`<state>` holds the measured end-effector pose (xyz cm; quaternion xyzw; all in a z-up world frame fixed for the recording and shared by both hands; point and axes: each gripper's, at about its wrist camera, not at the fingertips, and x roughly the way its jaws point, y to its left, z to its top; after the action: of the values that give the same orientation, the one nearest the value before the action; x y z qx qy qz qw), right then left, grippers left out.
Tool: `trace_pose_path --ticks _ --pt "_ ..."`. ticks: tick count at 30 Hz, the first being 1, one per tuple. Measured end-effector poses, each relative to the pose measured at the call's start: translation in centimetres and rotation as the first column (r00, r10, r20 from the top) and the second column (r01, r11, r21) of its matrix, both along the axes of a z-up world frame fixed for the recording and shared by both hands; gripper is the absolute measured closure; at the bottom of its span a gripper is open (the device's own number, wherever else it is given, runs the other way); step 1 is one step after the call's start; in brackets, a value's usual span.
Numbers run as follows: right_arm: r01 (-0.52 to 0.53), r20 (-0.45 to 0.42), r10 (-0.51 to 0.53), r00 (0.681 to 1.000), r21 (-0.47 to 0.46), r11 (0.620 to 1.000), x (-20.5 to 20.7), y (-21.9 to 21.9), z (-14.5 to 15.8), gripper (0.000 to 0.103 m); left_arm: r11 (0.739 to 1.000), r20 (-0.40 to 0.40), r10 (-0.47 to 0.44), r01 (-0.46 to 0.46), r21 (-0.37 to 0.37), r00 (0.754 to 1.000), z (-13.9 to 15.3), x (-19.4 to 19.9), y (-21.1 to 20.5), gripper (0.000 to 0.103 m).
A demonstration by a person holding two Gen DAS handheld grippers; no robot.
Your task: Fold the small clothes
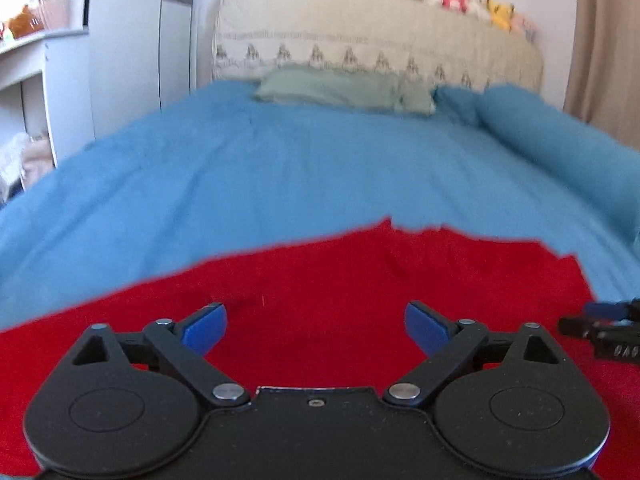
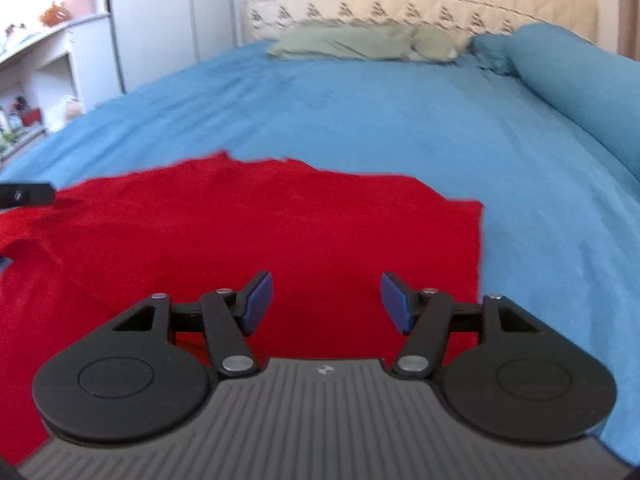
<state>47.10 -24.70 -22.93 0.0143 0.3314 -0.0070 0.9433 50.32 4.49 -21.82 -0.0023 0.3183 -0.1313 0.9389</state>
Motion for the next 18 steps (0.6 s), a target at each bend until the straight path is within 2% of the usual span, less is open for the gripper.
trace_pose_path --ticks 2,5,7,11,13,16,18 --pt "0.019 -0.021 -0.02 1.0 -0.019 1.0 0.1 -0.9 -1.2 0.026 1.0 -0.039 0.004 -0.004 -0.002 0.999 -1.5 0.7 0.2 0.006" --pt "0.039 -0.012 -0.039 0.999 0.006 0.999 -0.2 -2.4 -2.2 0.025 0.998 -0.107 0.063 -0.062 0.014 0.992 -3.6 1.8 1.3 0.006" --pt "0.049 -0.006 -0.049 0.999 0.024 0.999 -0.5 -3.1 -2.3 0.025 0.999 -0.073 0.043 -0.043 -0.006 0.996 -4.1 1.1 2.1 0.006" --pt "0.057 -0.007 -0.057 0.998 0.003 0.998 -0.6 -2.8 -2.4 0.025 0.998 -0.068 0.038 -0.034 0.061 0.997 -3.4 -0.3 1.9 0.006" --pt "0.074 -0.002 -0.074 0.997 0.013 0.997 -1.3 -2.4 -1.7 0.024 0.996 -0.076 0.065 -0.06 0.066 0.995 -2.7 -1.3 2.9 0.006" --pt "0.005 0.091 -0.009 0.996 0.045 0.999 -3.6 -1.2 1.0 0.017 0.993 -0.047 0.121 -0.121 0.003 0.992 -0.4 -3.2 5.7 0.006" --pt "-0.027 0.092 0.024 0.995 0.03 0.999 -4.4 0.3 3.5 0.008 0.983 -0.013 0.182 -0.182 -0.033 0.983 2.1 -4.8 8.1 0.005"
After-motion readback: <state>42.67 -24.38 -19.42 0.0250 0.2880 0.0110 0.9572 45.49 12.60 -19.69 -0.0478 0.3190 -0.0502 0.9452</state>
